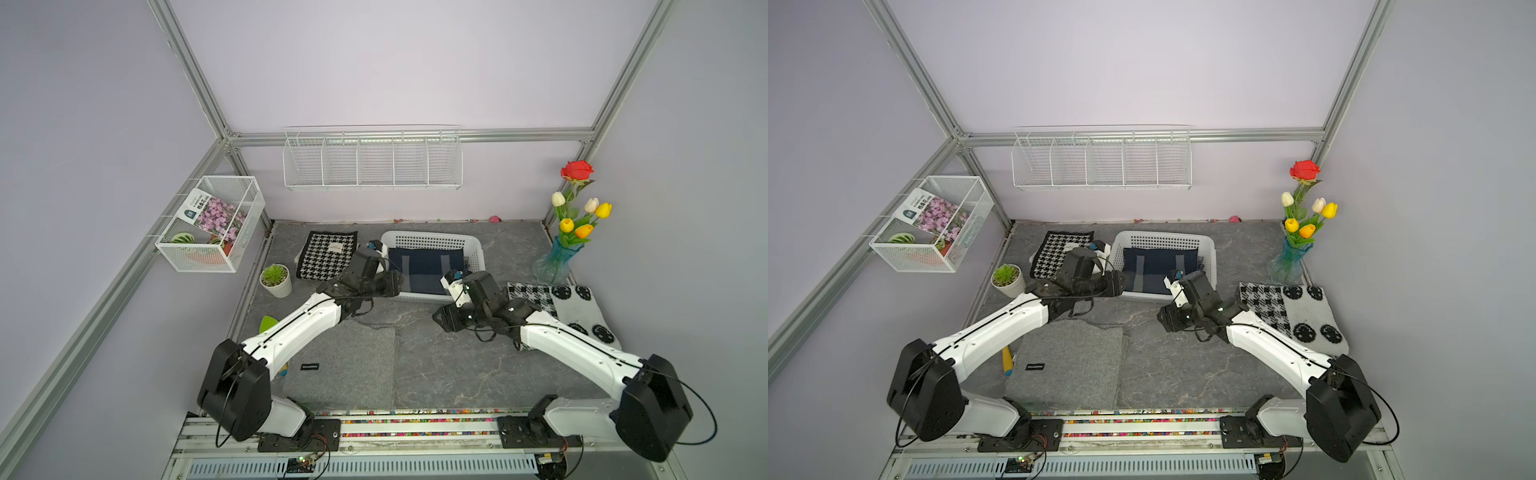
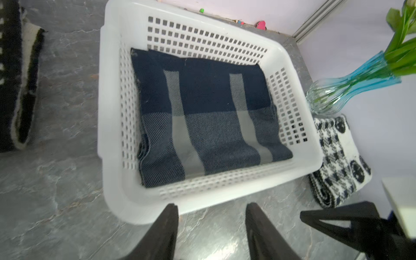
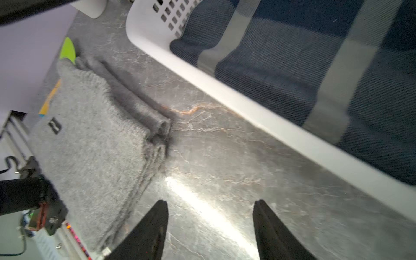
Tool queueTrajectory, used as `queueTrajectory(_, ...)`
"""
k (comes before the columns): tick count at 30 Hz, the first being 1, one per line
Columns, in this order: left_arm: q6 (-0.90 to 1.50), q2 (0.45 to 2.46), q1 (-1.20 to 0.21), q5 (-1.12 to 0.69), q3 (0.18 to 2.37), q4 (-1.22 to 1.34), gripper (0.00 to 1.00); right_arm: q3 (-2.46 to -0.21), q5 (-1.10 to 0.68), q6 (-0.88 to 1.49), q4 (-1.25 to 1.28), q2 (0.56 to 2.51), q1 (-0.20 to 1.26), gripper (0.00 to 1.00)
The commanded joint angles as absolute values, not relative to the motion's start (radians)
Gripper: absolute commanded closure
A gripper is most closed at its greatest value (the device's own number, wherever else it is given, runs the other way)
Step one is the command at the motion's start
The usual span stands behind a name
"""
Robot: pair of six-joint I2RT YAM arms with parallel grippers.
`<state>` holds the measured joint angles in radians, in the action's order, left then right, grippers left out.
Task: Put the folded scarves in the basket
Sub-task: Move the scarf to the center of the board.
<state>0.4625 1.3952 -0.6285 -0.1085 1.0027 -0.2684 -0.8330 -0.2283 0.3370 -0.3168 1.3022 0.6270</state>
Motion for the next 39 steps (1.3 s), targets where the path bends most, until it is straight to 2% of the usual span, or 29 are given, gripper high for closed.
queueTrajectory(1,0.468,1.296,-0.627,-0.078,0.877,-0.192,0.46,-0.758,-0.36,0.406,-0.094,1.33,0.649,0.34)
queueTrajectory(2,0.469,1.263,-0.627,-0.07,0.823,-0.163,0.45,-0.756,-0.359,0.412,-0.078,1.355,0.665,0.3)
queueTrajectory(4,0.462,1.206,-0.627,-0.046,0.739,-0.118,0.44,-0.792,-0.36,0.397,-0.107,1.408,0.7,0.02)
queueTrajectory(9,0.453,1.12,-0.627,-0.012,0.597,-0.035,0.41,-0.814,-0.32,0.366,-0.079,1.487,0.791,0.04)
queueTrajectory(23,0.462,1.104,-0.627,0.094,0.598,-0.072,0.38,-0.974,-0.255,0.361,-0.119,1.732,0.933,0.09)
queueTrajectory(29,0.466,1.124,-0.627,0.091,0.605,-0.072,0.38,-1.036,-0.222,0.359,-0.168,1.826,0.969,0.16)
queueTrajectory(32,0.466,1.132,-0.627,0.086,0.606,-0.069,0.37,-1.057,-0.213,0.356,-0.197,1.855,0.978,0.23)
queueTrajectory(39,0.465,1.143,-0.627,0.092,0.606,-0.067,0.37,-1.053,-0.142,0.32,-0.271,1.828,0.978,0.63)
